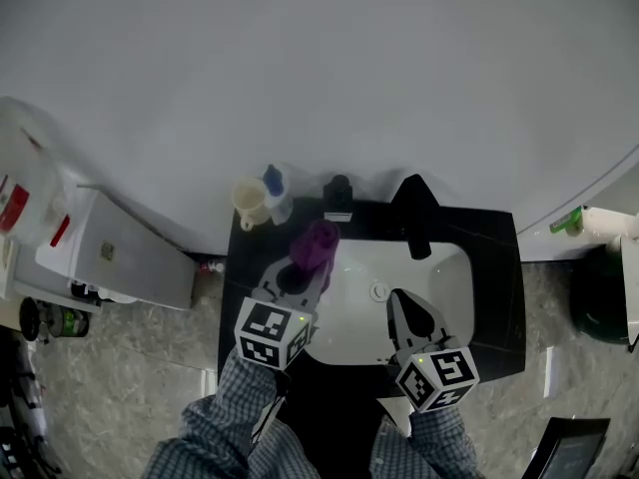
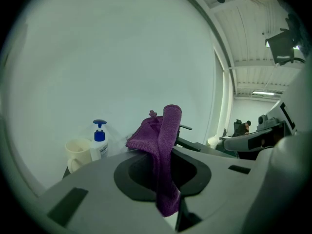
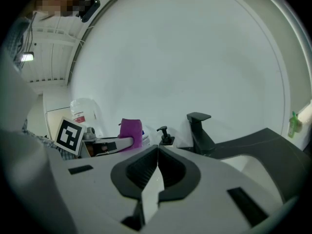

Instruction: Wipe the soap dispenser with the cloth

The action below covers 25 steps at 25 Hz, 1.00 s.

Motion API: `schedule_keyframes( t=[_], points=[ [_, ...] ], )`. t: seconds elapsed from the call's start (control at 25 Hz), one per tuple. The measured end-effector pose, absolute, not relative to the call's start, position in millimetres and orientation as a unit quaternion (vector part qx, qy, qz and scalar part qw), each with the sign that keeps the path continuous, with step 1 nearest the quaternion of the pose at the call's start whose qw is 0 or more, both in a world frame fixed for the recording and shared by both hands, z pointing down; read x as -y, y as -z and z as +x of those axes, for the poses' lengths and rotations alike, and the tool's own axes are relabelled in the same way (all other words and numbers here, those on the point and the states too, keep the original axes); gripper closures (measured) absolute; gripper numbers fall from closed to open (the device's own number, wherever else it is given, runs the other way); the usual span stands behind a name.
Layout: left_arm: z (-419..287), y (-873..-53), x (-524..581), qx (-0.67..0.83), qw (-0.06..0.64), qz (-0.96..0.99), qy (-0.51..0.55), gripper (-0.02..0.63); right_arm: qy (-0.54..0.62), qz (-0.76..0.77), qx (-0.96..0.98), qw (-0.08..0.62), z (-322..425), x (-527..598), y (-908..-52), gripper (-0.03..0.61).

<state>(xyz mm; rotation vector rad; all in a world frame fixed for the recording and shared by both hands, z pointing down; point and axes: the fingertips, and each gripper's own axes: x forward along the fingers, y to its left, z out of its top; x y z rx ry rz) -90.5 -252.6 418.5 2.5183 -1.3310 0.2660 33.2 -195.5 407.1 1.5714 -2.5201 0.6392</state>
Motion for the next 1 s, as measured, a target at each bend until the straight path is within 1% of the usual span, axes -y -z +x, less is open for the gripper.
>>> schedule_keyframes(
  t=[0.32, 0.56, 1.0],
  points=[
    [-94.3, -406.4, 215.2, 0.465, 0.137, 0.871, -0.079, 0.557, -0.198, 0.51, 0.836, 0.049, 27.1, 174.6, -394.8, 0.56],
    [-89.1, -395.0, 176.7, 0.477, 0.121, 0.867, -0.076, 0.556, -0.188, 0.492, 0.849, 0.047, 27.1, 146.9, -385.1, 0.56],
    [-58.2, -382.5, 61.6, 0.5, 0.112, 0.857, -0.056, 0.556, -0.173, 0.474, 0.863, 0.034, 57.9, 32.0, -375.0, 0.56]
  ],
)
